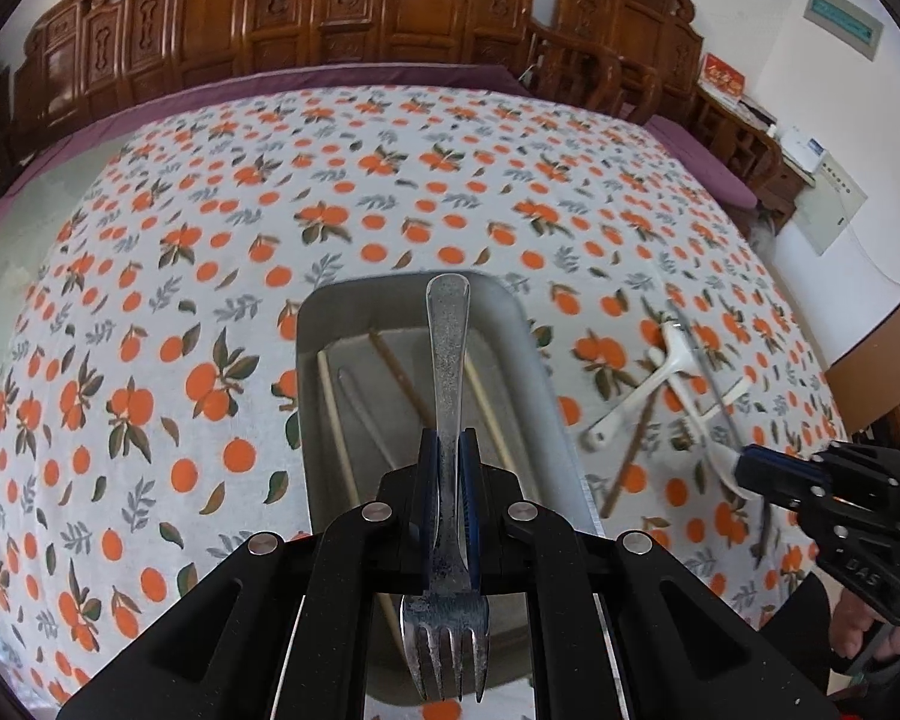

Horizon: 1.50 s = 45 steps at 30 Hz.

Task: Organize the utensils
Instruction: 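Carry the metal fork into the silver tray and open the left gripper, then lower the smiley-face spoon into the silver tray and open the right gripper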

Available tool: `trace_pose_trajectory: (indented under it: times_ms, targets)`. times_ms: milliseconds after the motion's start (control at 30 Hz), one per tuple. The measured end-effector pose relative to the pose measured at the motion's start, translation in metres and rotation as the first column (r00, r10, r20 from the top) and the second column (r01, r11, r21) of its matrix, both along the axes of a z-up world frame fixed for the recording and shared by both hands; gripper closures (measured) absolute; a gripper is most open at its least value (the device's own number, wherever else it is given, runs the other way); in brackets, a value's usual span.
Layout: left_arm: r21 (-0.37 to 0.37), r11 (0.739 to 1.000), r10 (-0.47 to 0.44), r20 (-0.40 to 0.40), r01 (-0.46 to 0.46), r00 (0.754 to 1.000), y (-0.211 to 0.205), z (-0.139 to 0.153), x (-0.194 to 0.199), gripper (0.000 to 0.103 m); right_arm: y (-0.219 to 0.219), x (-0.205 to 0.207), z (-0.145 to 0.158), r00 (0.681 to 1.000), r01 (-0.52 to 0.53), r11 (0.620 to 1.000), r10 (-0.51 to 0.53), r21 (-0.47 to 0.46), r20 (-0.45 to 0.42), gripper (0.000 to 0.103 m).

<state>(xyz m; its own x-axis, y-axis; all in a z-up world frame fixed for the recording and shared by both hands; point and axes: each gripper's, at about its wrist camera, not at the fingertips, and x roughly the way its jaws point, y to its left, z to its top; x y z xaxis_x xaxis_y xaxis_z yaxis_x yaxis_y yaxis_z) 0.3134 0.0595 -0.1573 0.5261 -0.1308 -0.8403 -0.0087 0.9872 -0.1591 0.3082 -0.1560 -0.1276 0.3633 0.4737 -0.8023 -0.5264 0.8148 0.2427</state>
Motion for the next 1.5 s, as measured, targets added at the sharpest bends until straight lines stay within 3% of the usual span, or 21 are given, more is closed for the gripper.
trace_pose_trajectory:
  times_ms: [300,800,1233,1500]
  targets:
    - [0.027,1.000,0.003,-0.063,-0.001,0.998,-0.003,-0.031,0.017,0.097,-0.009,0.005,-0.006,1.000,0.013,1.000,-0.013,-0.006,-0.011,0.096]
    - [0.052,0.999,0.005,-0.125,0.002,0.992,-0.007,-0.052,0.025,0.096,-0.010,0.002,-0.009,1.000,0.011,1.000,-0.012,-0.012,-0.018,0.096]
    - [0.000,1.000,0.015,-0.024,-0.015,1.000,0.015,-0.008,-0.007,0.096,0.022,-0.009,0.010,0.999,-0.033,0.999,0.033,-0.024,0.016,0.096]
    - [0.015,1.000,0.012,0.050,-0.013,0.999,0.033,0.024,-0.037,0.096,0.059,-0.013,0.022,0.996,-0.080,0.997,0.081,-0.021,0.036,0.096]
